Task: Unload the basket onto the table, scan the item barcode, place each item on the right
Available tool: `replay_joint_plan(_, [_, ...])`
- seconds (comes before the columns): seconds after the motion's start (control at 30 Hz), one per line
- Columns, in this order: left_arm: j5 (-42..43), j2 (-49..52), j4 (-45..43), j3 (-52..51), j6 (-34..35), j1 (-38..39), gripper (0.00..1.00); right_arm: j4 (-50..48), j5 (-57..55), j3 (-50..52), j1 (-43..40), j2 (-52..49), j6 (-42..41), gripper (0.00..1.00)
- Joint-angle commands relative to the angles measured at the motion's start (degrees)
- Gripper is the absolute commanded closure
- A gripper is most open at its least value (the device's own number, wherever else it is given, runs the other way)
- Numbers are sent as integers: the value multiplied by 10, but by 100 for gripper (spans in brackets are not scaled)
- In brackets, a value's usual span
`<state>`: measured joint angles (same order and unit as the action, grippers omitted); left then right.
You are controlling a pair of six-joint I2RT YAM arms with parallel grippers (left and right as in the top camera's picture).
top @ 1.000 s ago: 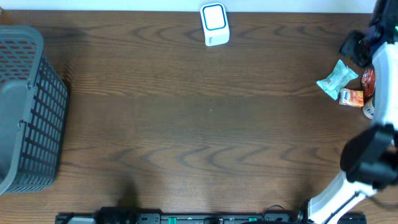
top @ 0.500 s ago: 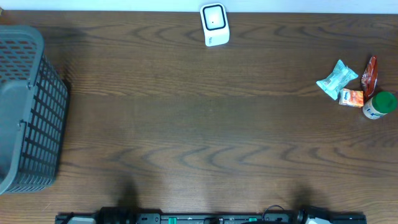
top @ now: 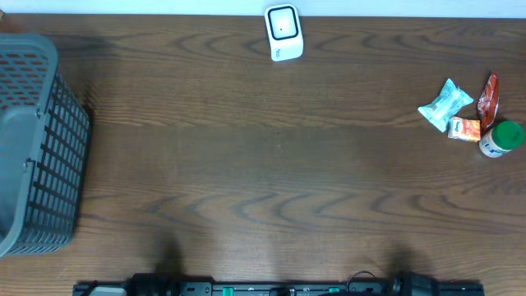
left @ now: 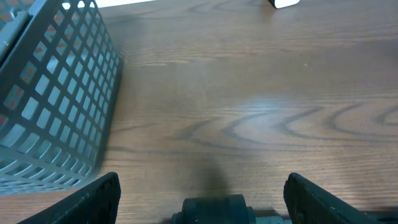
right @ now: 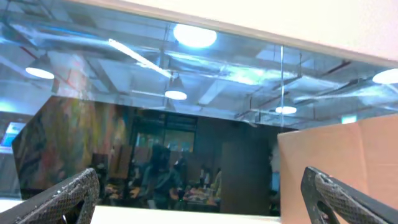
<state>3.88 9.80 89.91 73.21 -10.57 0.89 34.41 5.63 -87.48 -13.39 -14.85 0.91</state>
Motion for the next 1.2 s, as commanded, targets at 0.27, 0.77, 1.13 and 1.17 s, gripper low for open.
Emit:
replay_joint_plan(0.27, [-5, -1, 1, 1, -5, 2, 16, 35, 3, 66, 89, 129, 66, 1])
replay_joint_plan(0.77, [-5, -1, 1, 1, -5, 2, 16, -69, 3, 96, 137, 144, 71, 1])
replay_joint_plan(1.13, [-5, -1, 1, 1, -5, 2, 16, -27, -33, 170, 137, 144, 142, 1])
replay_joint_plan(1.17, [-5, -1, 1, 1, -5, 2, 16, -17, -38, 170, 137, 144, 144, 1])
